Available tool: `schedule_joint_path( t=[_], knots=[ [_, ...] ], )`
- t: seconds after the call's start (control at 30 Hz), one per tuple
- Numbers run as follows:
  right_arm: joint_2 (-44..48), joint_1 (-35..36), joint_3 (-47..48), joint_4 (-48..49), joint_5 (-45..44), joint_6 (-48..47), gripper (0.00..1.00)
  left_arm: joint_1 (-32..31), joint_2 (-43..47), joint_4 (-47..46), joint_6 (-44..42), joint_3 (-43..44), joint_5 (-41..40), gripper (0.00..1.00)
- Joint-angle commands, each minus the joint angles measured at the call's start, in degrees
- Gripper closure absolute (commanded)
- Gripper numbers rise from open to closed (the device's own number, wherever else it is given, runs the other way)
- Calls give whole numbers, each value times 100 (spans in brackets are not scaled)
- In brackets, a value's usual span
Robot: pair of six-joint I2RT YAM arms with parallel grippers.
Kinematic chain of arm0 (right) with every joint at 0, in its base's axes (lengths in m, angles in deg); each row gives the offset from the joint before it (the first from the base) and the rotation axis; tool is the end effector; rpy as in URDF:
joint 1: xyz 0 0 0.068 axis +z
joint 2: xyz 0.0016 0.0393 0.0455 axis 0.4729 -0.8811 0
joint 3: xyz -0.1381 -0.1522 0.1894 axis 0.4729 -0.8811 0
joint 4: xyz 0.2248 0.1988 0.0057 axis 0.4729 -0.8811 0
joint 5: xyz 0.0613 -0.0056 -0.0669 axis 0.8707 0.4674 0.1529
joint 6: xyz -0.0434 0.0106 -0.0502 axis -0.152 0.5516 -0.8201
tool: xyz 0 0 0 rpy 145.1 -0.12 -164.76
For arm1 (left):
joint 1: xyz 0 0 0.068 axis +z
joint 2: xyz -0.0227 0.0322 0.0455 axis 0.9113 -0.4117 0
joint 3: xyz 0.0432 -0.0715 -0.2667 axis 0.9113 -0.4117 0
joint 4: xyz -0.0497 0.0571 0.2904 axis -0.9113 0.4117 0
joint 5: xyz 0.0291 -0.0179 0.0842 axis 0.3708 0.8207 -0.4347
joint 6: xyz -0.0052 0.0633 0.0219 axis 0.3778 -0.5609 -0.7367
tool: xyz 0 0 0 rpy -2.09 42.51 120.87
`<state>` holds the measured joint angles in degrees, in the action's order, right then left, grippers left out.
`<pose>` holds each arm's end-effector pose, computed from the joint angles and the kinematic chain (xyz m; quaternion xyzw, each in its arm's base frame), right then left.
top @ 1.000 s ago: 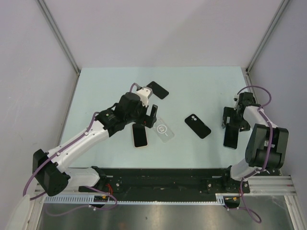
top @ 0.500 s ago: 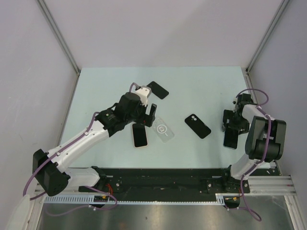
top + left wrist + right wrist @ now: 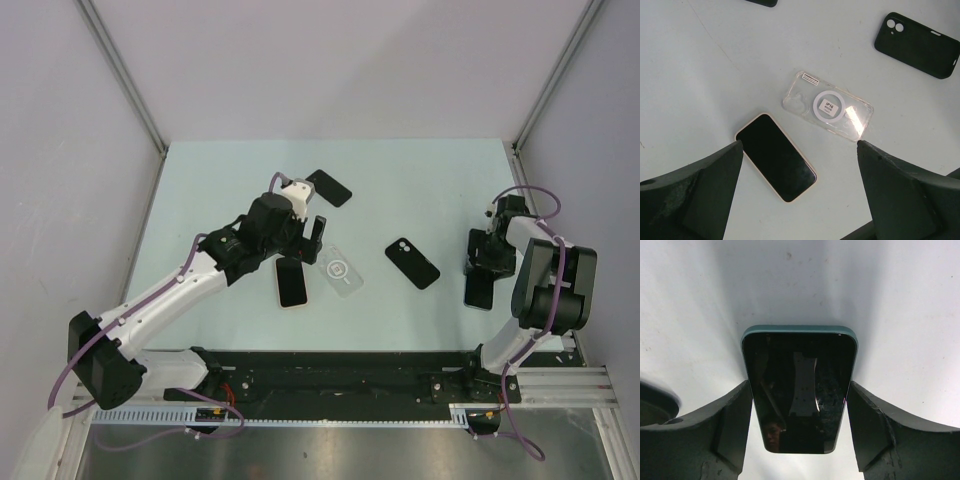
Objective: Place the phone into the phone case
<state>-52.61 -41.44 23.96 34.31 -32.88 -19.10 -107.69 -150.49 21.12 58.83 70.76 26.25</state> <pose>0.3349 -0.0777 0.1238 0.0838 0.9885 -0.0094 0.1258 0.2456 -0.2101 0.3139 0.2038 0.8678 -0.1385 0.4315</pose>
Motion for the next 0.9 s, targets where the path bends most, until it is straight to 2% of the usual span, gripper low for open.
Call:
schedule_joint_path(
  t=[0.0, 0.4, 0.57, 0.87],
  knots=[
    [-7, 73, 87, 171, 415, -73, 44, -19, 148, -54, 75, 15, -98, 1],
    [582, 767, 323, 426, 318, -512, 55, -10, 148, -36, 49, 15, -186, 1],
    [767, 951, 447, 426, 564, -758, 61, -10, 139, -36, 40, 15, -186, 2],
    [1101, 1523, 692, 531, 757, -1119, 64, -1, 122, -28, 40, 15, -212, 2]
  ],
)
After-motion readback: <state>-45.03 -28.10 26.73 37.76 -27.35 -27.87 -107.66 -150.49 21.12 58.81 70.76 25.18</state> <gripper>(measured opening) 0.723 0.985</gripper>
